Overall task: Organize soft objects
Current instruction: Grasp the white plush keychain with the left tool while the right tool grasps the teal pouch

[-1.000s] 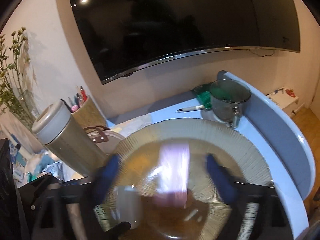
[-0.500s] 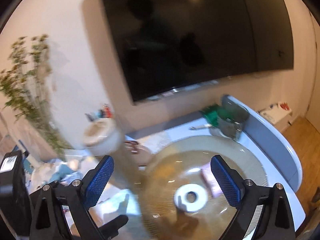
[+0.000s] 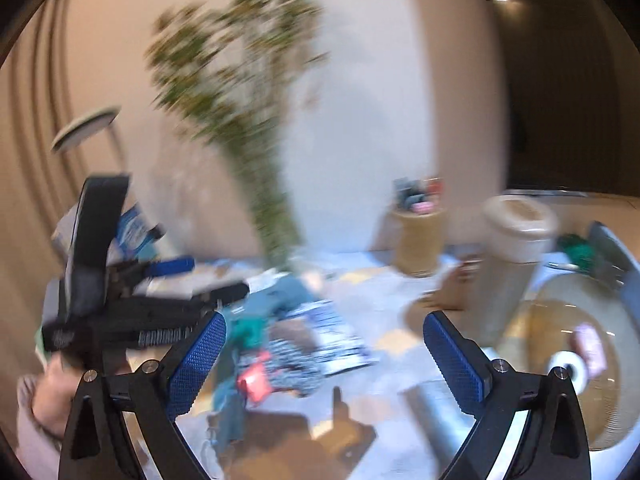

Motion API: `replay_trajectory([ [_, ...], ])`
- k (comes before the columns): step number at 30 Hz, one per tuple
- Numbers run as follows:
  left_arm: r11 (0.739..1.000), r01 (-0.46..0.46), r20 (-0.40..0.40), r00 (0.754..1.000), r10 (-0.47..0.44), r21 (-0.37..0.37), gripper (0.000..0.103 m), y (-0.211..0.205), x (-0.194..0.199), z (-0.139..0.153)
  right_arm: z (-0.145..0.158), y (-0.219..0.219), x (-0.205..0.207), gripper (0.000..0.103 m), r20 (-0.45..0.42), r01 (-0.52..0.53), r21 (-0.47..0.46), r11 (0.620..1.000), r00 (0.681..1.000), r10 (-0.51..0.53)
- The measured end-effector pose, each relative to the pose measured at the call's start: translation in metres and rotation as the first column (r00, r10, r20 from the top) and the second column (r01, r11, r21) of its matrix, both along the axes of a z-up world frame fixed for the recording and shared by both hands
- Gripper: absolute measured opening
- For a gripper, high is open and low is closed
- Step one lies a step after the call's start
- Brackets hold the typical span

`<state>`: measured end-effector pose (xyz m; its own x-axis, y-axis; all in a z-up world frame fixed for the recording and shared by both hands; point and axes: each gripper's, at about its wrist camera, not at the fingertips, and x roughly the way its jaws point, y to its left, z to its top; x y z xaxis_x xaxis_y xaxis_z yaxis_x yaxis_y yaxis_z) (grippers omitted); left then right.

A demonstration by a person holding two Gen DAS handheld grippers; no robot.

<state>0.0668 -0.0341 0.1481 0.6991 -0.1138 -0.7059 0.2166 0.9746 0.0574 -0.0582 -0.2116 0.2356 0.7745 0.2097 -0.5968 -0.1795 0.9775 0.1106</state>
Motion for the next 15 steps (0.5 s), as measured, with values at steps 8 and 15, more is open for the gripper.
replay_trajectory([
  [8,0.989,-0.135,-0.072,0.989,0.13,-0.065,0.087,0.099,0.014,-0.066,-0.065,0.091,0.006,0.099,-0.085,-0.189,-0.05,0.981,0.979,0.184],
  [15,0.984,-0.167,-0.134,0.978,0.158,-0.065,0.087,0.118,0.025,-0.119,-0.121,0.119,0.03,0.099,-0.191,-0.241,-0.043,0.97,0.954,0.229],
])
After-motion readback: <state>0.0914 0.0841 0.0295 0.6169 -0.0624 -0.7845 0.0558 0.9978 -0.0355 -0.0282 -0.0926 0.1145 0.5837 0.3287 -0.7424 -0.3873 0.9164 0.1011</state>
